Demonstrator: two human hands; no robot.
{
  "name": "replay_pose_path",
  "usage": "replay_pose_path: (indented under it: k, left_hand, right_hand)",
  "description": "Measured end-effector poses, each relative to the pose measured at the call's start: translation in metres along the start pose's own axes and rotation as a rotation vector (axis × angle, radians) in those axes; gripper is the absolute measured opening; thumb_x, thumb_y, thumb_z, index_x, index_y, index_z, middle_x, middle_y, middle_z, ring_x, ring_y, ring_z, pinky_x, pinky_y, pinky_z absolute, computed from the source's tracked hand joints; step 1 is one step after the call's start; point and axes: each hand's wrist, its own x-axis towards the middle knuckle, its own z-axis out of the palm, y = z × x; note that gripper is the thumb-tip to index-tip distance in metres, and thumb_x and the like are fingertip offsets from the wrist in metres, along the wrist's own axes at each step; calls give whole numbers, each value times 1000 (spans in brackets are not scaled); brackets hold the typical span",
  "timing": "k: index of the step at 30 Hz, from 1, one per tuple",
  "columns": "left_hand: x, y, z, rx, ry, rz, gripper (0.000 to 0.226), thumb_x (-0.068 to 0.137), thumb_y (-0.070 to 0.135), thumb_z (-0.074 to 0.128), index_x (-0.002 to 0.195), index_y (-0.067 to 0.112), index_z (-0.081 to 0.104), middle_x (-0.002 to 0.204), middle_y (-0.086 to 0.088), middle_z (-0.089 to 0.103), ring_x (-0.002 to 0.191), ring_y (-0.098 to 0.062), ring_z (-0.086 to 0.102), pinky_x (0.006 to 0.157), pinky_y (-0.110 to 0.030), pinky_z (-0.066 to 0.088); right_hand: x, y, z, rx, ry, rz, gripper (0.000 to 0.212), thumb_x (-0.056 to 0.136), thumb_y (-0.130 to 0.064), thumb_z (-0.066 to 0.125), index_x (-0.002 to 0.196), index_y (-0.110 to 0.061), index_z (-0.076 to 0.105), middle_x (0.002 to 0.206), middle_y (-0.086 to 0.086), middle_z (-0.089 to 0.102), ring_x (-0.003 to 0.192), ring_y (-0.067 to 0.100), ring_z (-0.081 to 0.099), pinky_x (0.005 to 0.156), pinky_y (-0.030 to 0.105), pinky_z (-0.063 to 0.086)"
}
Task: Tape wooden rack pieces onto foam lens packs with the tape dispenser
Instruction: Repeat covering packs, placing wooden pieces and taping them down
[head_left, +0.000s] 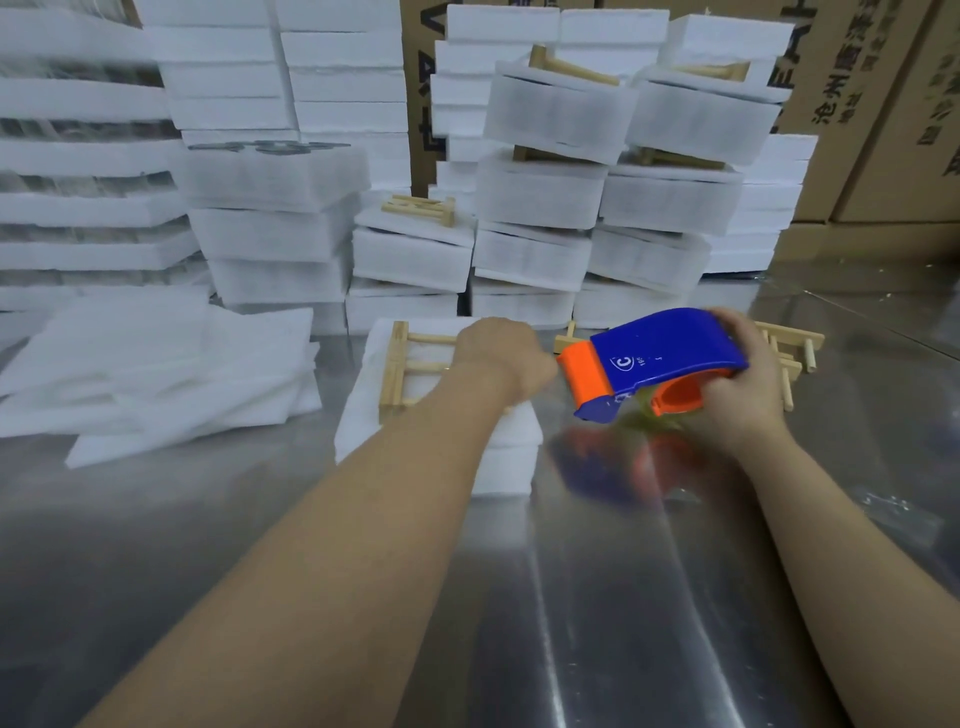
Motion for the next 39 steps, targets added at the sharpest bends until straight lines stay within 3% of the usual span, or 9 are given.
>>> replay_pose_path:
  k: [5, 8, 11, 16, 20, 24, 29, 33, 39]
  left_hand:
    - [5, -4, 6, -13, -37, 17, 24, 89, 33, 40, 89, 19, 60, 95, -8, 46, 108, -25, 44, 80, -33, 30]
    - [5, -7, 7, -38, -22, 33, 27, 89, 35, 43, 97, 21, 65, 105, -8, 52, 115, -26, 45, 86, -34, 33]
    - [5, -10, 9, -135, 37, 60, 14, 89, 33, 49, 81, 30, 60, 106, -5, 61, 117, -20, 45, 88, -32, 34]
    - [0, -10, 10, -203, 83, 84, 24, 87, 24, 52, 63, 24, 54, 81, 2, 62, 90, -25, 58, 76, -28, 34]
    - [3, -9, 10, -234, 88, 116, 17, 88, 18, 52, 71, 21, 56, 91, 1, 64, 90, -25, 59, 75, -28, 36]
    - [3, -11, 8, -279, 110, 165, 15, 90, 17, 55, 75, 19, 53, 88, 5, 54, 91, -22, 57, 76, -30, 43]
    - [2, -14, 9, -312, 130, 215, 9, 92, 18, 53, 83, 18, 56, 90, 3, 59, 89, -23, 58, 75, -32, 44]
    - [0, -14, 8, -335, 96, 226, 10, 96, 18, 50, 87, 18, 53, 96, -2, 66, 94, -24, 60, 83, -38, 50]
    - [-2, -13, 6, -368, 108, 209, 11, 96, 18, 49, 86, 17, 53, 95, -3, 69, 95, -23, 61, 89, -40, 48]
  right_hand:
    - [1, -12, 1, -42, -11, -44, 62, 79, 24, 49, 132, -9, 51, 124, 2, 57, 110, 9, 54, 79, 1, 43]
    - [-2, -14, 0, -108, -16, -75, 66, 79, 24, 50, 134, -11, 50, 120, -5, 52, 101, -7, 50, 78, -4, 38]
    - [-3, -14, -3, -157, -41, -107, 68, 79, 23, 49, 137, -12, 48, 117, -2, 50, 93, -27, 44, 75, -7, 34]
    - [-1, -21, 3, -240, -4, -199, 68, 79, 20, 49, 137, -14, 50, 122, 10, 55, 103, 3, 46, 80, -2, 35]
    - [-6, -27, 8, -290, 67, -238, 67, 78, 19, 54, 137, -13, 51, 124, 13, 54, 106, 9, 45, 80, -2, 32]
    - [-11, -35, 16, -336, 80, -289, 67, 79, 11, 63, 140, -12, 46, 129, 14, 50, 117, 22, 47, 88, 20, 37]
    - [-17, -38, 13, -288, 113, -301, 70, 79, 6, 69, 141, -12, 43, 133, 15, 46, 118, 14, 42, 91, 29, 45]
    - [-17, -43, 16, -374, 126, -299, 72, 79, 5, 69, 143, -13, 41, 134, 15, 47, 122, 25, 46, 92, 32, 44]
    - [-18, -51, 16, -387, 139, -284, 74, 79, 6, 68, 145, -13, 39, 134, 15, 46, 123, 27, 45, 92, 31, 43]
